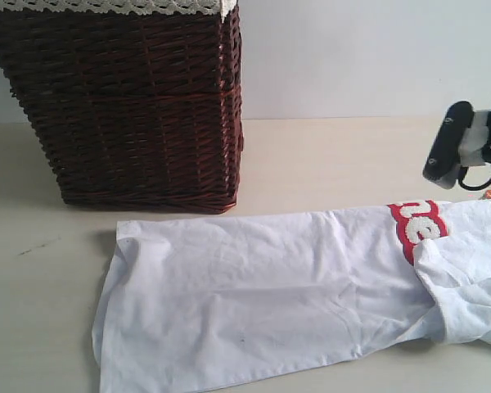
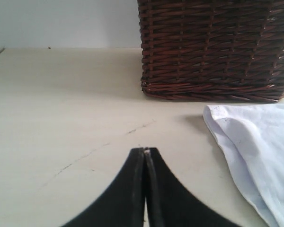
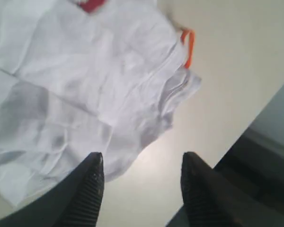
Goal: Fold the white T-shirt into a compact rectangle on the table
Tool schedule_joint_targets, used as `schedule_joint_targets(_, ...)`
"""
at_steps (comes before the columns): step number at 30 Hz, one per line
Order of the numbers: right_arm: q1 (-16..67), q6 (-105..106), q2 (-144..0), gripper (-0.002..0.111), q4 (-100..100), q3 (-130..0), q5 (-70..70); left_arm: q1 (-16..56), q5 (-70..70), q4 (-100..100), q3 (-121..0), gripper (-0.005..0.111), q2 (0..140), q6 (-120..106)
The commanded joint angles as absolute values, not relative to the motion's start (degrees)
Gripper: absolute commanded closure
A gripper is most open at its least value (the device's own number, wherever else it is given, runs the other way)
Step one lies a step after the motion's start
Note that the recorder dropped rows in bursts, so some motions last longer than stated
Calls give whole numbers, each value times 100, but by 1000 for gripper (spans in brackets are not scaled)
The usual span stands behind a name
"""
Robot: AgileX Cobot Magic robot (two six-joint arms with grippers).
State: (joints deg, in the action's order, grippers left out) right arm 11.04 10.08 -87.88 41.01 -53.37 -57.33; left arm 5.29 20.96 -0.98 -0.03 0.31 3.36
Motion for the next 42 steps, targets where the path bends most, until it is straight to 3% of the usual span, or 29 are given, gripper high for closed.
schedule_joint_targets(1, 590, 1379, -8752, 58, 3126, -5345, -5358, 512, 2028, -107, 0, 107, 0, 345)
schedule_joint_targets(5, 259, 293, -9099, 55, 3237, -5453, -4682, 512, 2028, -107, 0, 107, 0, 345)
schedule_joint_targets(9, -133, 0, -9953, 62, 2912, -5838, -4709, 512, 2028, -107, 0, 107, 0, 345)
schedule_joint_targets(13, -148, 0, -10782, 71, 2832, -6100, -4752, 512, 2028, -107, 0, 107, 0, 345)
schedule_joint_targets(24, -132, 143, -11856, 78, 2567, -6911, -4420, 512, 2028, -107, 0, 107, 0, 345)
schedule_joint_targets(26, -132, 143, -11792, 74, 2294, -7041, -4381, 512, 2028, -107, 0, 107, 0, 345)
schedule_joint_targets(29, -132, 709, -11469, 58, 1604, -7179, -4672, 512, 2028, -107, 0, 107, 0, 345)
schedule_joint_targets(31, -132, 848, -11256, 54, 1435, -7191, -4922, 512, 2028, -107, 0, 107, 0, 345)
schedule_joint_targets(36, -454, 115, -10995, 54, 2247, -6607, -5755, 512, 2028, -107, 0, 107, 0, 345)
schedule_joint_targets(42, -936, 513, -10995, 54, 1522, -6216, -5034, 512, 2028, -107, 0, 107, 0, 345)
